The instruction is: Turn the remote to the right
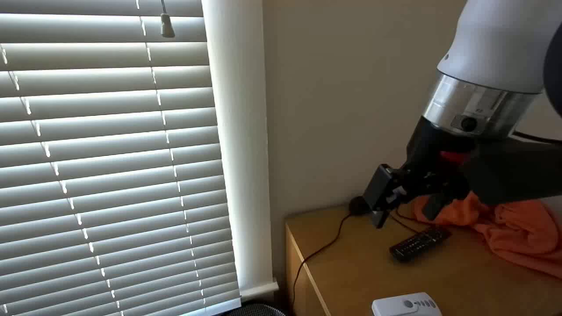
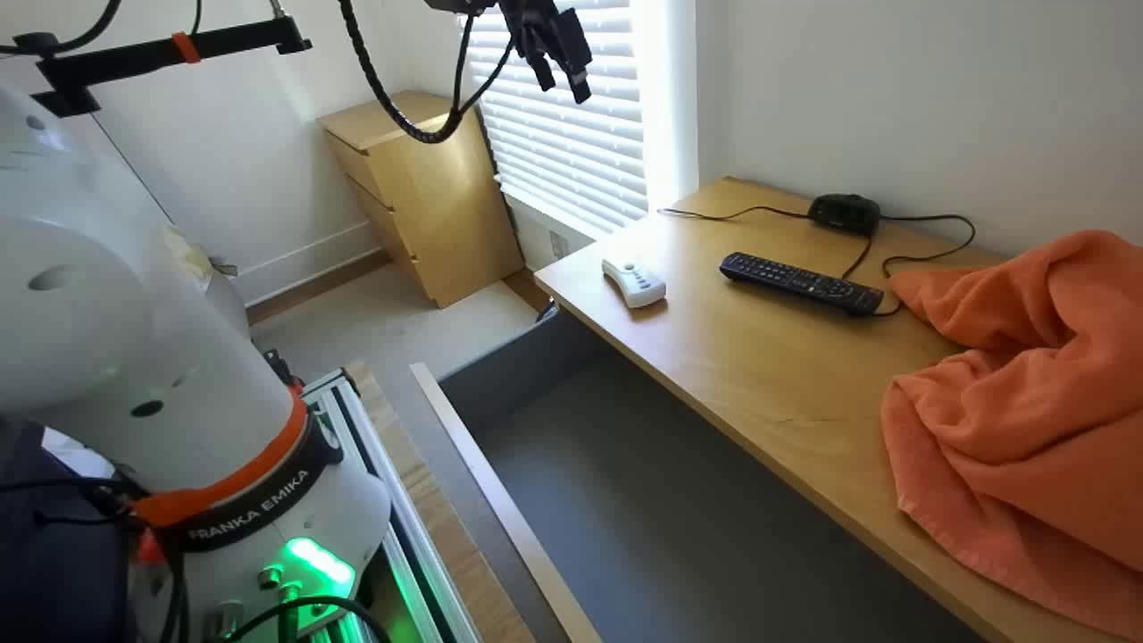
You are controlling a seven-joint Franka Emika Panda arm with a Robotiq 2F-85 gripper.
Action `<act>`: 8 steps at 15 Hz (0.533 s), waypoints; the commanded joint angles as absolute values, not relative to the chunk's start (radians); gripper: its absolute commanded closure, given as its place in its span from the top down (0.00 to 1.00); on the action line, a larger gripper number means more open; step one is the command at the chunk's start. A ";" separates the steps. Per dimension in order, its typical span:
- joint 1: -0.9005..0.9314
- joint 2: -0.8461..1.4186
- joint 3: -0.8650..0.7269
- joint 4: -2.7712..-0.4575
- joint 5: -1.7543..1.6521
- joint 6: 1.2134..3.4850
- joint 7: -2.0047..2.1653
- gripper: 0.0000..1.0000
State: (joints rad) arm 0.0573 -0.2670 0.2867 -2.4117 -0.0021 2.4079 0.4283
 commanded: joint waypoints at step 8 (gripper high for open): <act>0.066 -0.236 0.259 -2.383 -0.015 2.397 0.430 1.00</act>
